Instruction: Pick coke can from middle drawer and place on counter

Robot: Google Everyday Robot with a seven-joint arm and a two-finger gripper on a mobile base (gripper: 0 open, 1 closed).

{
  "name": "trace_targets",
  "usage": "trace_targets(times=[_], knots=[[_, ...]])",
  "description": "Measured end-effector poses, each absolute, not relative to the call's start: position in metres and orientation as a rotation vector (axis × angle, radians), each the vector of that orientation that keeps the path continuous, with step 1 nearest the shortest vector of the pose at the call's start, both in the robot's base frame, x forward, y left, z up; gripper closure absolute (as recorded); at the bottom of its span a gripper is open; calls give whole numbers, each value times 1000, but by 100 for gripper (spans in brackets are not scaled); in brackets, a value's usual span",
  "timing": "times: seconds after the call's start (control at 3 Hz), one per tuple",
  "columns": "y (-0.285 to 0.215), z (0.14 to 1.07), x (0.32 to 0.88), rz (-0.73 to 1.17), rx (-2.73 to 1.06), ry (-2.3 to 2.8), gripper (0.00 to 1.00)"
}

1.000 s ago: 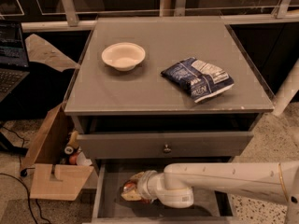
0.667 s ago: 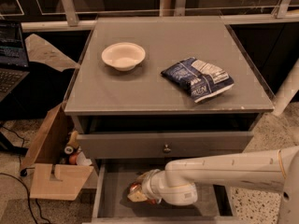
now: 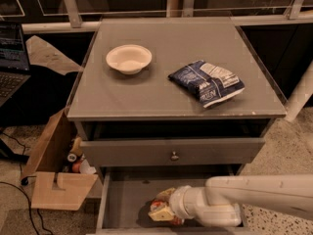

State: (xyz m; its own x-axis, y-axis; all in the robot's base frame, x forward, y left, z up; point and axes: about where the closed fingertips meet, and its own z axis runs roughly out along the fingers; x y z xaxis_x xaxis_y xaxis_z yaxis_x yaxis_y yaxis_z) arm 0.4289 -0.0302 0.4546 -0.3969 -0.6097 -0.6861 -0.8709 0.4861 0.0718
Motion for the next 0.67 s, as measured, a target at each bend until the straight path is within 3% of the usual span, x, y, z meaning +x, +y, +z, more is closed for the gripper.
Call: trace_targets(times=[0.67], knots=[[-82, 470, 411, 774, -1052, 1939, 100]])
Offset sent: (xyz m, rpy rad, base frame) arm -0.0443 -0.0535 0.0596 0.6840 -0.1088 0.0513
